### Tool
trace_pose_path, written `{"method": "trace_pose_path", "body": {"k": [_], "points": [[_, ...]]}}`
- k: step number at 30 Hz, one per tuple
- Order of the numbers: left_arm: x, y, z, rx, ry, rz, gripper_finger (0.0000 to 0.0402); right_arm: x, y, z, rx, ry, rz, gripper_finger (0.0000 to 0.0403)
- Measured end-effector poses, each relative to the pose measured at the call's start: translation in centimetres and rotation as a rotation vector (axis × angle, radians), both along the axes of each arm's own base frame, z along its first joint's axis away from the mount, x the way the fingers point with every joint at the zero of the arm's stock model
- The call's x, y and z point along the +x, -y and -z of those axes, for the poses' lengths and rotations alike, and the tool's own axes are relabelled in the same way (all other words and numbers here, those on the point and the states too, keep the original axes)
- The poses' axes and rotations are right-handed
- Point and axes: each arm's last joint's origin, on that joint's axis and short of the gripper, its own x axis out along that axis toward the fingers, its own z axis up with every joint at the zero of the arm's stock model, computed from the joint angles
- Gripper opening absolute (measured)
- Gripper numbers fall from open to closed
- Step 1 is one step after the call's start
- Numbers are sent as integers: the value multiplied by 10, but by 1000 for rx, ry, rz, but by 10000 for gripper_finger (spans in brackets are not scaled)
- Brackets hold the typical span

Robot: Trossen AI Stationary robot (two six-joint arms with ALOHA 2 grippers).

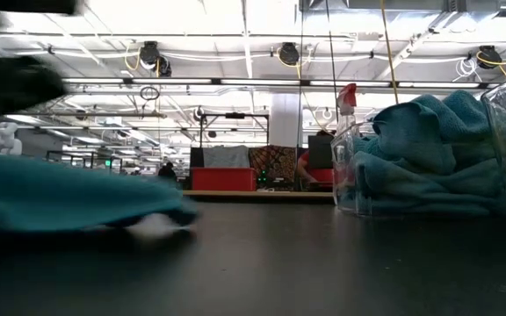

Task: Sort microfiber towel by color & place in baskets
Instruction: Put the blue towel into the top transparent bin

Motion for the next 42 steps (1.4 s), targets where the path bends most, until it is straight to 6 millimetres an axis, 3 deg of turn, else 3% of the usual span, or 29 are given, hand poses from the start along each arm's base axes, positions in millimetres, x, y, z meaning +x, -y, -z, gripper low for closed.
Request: {"method": "trace_pose_path", "body": {"k": [6, 11, 22, 32, 42], "points": [[44, -34, -6, 70, 113, 98, 6, 0, 0, 0, -4, 0, -2, 258], [81, -63, -24, 125, 206, 170, 6, 0, 0, 0, -13, 0, -7, 258], [144, -96, -102, 181, 514, 352, 4, 5, 5, -1, -84, 48, 47, 258], [160, -94, -157, 183, 745, 510, 4, 16, 21, -2, -217, 123, 203, 258], [159, -84, -173, 229, 834, 612, 3, 26, 32, -3, -187, 159, 322, 258]]}}
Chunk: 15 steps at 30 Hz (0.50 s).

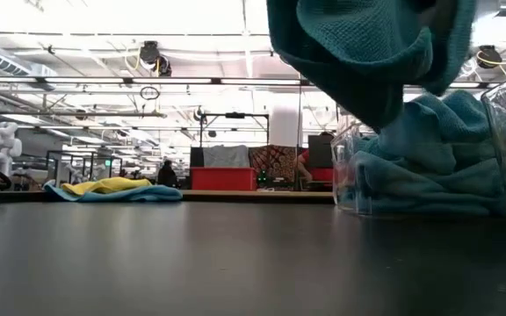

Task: Sort microfiber towel by color & place in baskets
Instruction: Put the blue towel into the top transparent bin

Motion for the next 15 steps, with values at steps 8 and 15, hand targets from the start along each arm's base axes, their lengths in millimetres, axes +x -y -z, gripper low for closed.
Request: {"method": "trace_pose_path", "body": {"k": [8, 15], "points": [[-1, 5, -3, -17, 20, 41, 3, 3, 0, -4, -8, 51, 30, 258], [-1, 7, -6, -33, 43, 69, 3, 5, 0, -6, -14, 74, 42, 258]]}}
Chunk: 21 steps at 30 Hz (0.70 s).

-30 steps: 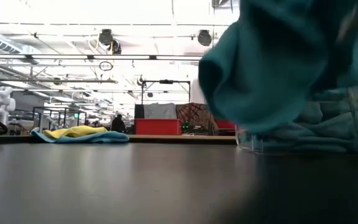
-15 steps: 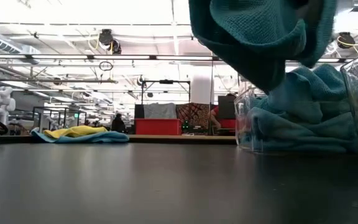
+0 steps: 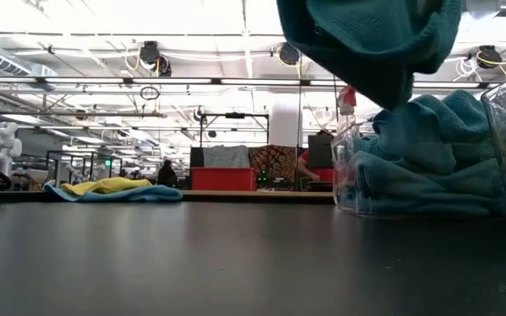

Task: Sort microfiber towel by color & place in baskets
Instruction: Put the blue towel into the top transparent bin

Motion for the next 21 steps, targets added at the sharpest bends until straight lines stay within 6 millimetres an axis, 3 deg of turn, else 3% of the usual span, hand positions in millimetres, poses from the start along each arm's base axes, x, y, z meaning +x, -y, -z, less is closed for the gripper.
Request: {"method": "trace_pose_path", "body": {"k": [15, 21], "points": [[-2, 4, 0, -25, -25, 7, 3, -17, -13, -7, -150, 63, 25, 259], [-2, 5, -1, -30, -16, 18, 3, -17, -14, -7, -111, 67, 12, 288]]}}
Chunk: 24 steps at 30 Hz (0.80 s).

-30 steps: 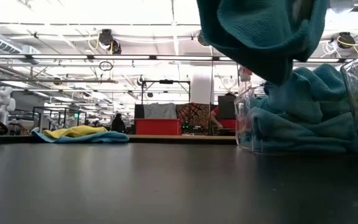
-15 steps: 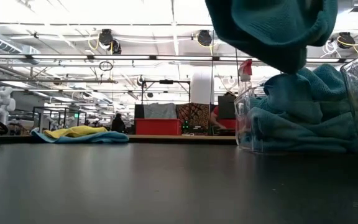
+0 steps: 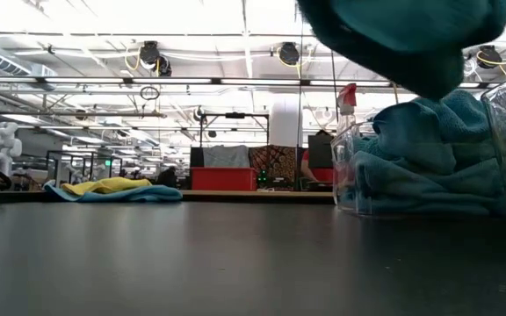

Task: Sort microfiber towel by color & place in baskets
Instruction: Put the blue towel into the top transparent bin

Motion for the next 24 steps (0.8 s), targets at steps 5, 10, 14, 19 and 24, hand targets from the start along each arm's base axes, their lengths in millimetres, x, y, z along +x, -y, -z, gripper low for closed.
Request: {"method": "trace_pose_path", "body": {"k": [5, 10, 14, 19, 24], "points": [[-1, 3, -3, 16, 37, 16, 3, 9, 4, 2, 108, -52, -64, 318], [0, 3, -4, 27, 60, 25, 4, 19, 11, 4, 180, -76, -73, 313], [0, 3, -6, 20, 78, 32, 4, 24, 15, 4, 192, -88, -72, 276], [0, 4, -6, 27, 85, 55, 4, 30, 20, 5, 224, -134, -111, 193], [0, 3, -3, 42, 60, 58, 4, 32, 21, 5, 180, -158, -130, 82]]}}
